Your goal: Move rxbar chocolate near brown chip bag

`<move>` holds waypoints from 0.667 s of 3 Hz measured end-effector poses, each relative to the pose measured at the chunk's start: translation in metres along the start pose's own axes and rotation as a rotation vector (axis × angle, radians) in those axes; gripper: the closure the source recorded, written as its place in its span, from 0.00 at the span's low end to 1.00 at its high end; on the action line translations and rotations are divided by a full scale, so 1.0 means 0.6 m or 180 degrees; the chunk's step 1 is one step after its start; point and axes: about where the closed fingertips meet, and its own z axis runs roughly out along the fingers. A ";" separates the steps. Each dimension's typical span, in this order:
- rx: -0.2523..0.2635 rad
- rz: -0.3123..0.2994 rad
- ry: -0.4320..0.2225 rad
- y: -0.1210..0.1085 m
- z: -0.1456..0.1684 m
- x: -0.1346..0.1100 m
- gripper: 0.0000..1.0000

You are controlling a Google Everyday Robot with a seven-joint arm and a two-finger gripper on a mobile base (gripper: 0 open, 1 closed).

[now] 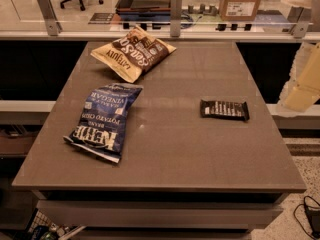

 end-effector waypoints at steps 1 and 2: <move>0.0000 0.0000 0.0000 0.000 0.000 0.000 0.00; 0.0038 0.0008 -0.0089 -0.003 -0.009 -0.005 0.00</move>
Offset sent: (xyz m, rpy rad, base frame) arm 0.0050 -0.0048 -0.0021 0.0606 -0.0033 0.0063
